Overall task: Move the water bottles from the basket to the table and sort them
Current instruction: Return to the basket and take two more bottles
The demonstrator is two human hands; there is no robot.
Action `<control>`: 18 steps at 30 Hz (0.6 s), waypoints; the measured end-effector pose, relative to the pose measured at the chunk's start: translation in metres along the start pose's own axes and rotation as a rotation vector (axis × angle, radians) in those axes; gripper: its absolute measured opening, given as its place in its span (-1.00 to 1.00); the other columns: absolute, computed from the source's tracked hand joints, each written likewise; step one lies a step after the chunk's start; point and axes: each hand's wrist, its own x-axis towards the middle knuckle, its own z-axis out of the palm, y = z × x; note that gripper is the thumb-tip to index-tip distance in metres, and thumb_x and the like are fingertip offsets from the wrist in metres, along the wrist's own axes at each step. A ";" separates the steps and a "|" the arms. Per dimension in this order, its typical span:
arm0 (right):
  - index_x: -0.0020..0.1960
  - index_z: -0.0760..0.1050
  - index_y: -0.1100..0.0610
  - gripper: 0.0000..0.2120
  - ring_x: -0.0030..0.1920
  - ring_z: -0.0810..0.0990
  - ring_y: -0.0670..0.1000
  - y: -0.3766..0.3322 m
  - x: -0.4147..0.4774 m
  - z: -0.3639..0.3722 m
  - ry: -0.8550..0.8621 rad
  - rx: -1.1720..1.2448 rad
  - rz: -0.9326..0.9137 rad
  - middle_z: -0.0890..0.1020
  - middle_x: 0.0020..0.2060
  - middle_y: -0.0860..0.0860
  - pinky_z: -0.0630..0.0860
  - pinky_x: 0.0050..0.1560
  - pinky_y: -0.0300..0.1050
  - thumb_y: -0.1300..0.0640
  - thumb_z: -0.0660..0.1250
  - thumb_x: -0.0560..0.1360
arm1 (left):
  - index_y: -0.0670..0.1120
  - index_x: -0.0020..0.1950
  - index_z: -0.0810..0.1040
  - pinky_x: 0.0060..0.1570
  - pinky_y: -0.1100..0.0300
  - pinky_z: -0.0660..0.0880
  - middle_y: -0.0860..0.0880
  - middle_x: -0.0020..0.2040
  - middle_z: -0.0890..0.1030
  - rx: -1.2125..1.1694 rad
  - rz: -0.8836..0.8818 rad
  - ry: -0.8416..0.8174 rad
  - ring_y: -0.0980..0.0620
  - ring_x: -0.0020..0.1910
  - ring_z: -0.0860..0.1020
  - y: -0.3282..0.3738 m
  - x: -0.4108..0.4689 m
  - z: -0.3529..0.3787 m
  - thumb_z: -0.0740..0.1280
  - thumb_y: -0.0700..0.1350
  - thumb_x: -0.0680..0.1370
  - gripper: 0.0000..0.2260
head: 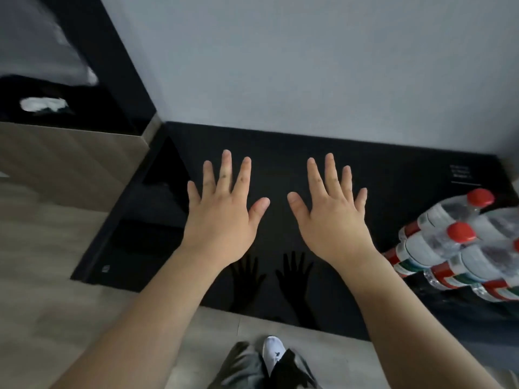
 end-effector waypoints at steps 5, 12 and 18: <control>0.66 -0.32 -0.09 -0.31 0.63 -0.33 0.19 -0.058 -0.002 -0.050 -0.038 -0.006 -0.182 -0.31 0.65 -0.02 -0.19 0.58 0.37 -0.34 -0.18 0.66 | 0.09 0.65 -0.30 0.57 -0.31 -0.04 -0.05 0.66 -0.32 0.005 -0.172 0.003 -0.20 0.64 -0.22 -0.035 -0.038 -0.068 -0.19 0.36 0.59 -0.29; 0.66 -0.32 -0.09 -0.31 0.63 -0.32 0.19 -0.147 -0.007 -0.037 -0.133 -0.008 -0.466 -0.32 0.64 -0.02 -0.20 0.57 0.37 -0.34 -0.19 0.65 | 0.10 0.66 -0.28 0.56 -0.33 -0.03 -0.05 0.67 -0.29 -0.034 -0.493 -0.010 -0.21 0.65 -0.19 -0.093 -0.109 -0.078 -0.20 0.36 0.59 -0.30; 0.66 -0.31 -0.10 -0.31 0.64 -0.31 0.18 -0.228 -0.020 -0.013 -0.215 -0.040 -0.672 -0.32 0.64 -0.04 -0.20 0.57 0.37 -0.34 -0.19 0.64 | 0.10 0.66 -0.27 0.57 -0.32 -0.08 -0.04 0.66 -0.30 -0.117 -0.724 0.068 -0.21 0.64 -0.21 -0.145 -0.173 -0.093 -0.18 0.36 0.60 -0.30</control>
